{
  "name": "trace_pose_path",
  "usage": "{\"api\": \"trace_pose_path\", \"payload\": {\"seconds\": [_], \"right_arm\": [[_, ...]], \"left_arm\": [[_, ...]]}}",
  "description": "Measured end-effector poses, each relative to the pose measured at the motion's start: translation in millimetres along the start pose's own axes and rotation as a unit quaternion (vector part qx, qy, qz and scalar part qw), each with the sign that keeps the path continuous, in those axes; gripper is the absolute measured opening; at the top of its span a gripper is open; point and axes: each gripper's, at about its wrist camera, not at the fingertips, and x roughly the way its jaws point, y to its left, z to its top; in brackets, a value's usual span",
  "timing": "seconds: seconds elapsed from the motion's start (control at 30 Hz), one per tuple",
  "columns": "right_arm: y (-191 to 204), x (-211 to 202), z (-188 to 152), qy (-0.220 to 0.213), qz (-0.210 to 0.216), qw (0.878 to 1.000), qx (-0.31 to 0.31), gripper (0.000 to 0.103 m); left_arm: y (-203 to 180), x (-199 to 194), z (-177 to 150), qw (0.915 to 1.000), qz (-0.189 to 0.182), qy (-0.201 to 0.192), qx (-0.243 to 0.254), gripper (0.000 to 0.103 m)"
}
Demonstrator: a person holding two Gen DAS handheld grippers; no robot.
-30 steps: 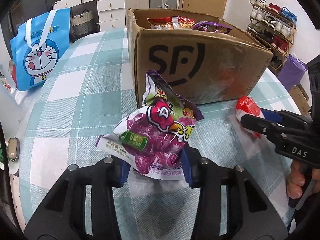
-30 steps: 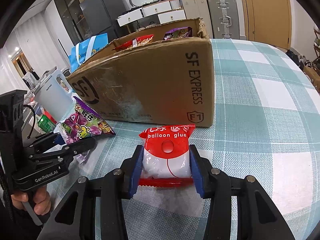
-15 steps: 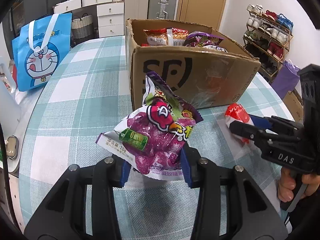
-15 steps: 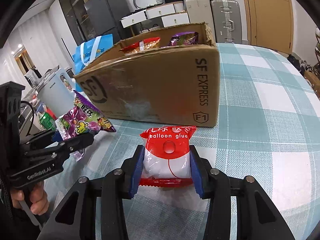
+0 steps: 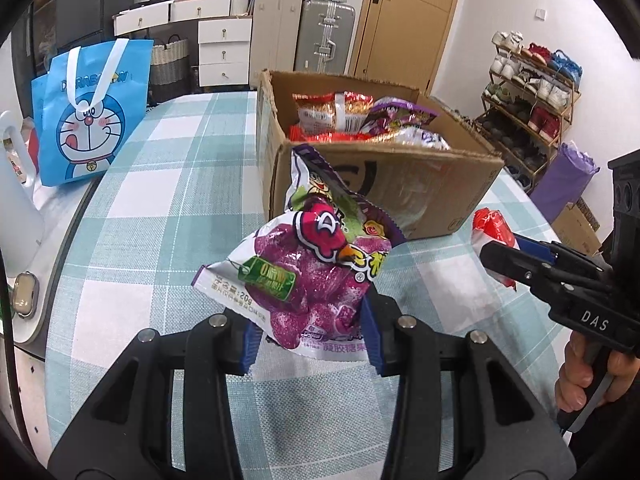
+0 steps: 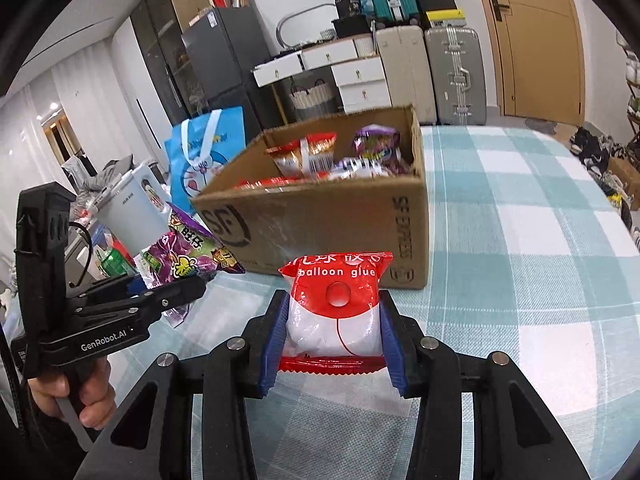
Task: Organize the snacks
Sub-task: 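Lift both held packs and carry them over the box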
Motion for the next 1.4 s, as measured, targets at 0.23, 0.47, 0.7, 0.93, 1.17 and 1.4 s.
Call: {"api": "trace_pose_path", "payload": {"seconds": [0.23,0.47,0.7,0.93,1.17,1.4], "right_arm": [[11.3,-18.8,13.7,-0.025,0.006,1.000,-0.013,0.044],[17.9,-28.6,28.4,-0.044,0.008,0.999,-0.022,0.044],[25.6,-35.4,41.9,-0.059,0.008,0.998,-0.033,0.044],[28.5,-36.5,55.1,-0.068,0.010,0.997,-0.032,0.044],[31.5,-38.8,68.6,-0.071,0.007,0.996,-0.046,0.044],[28.5,-39.4,91.9,-0.075,0.005,0.996,-0.057,0.044]], "left_arm": [[-1.5,-20.9,7.7,0.9997,-0.009,-0.023,-0.005,0.038],[-7.6,-35.9,20.6,0.9991,-0.007,-0.043,-0.001,0.038],[-18.1,-47.7,35.1,0.9983,-0.005,-0.057,0.005,0.038],[-30.3,-58.7,54.0,0.9968,-0.004,-0.078,0.012,0.038],[-38.1,-60.1,71.1,0.9960,-0.004,-0.087,0.019,0.038],[-47.9,-59.8,83.6,0.9954,-0.001,-0.091,0.031,0.038]]}}
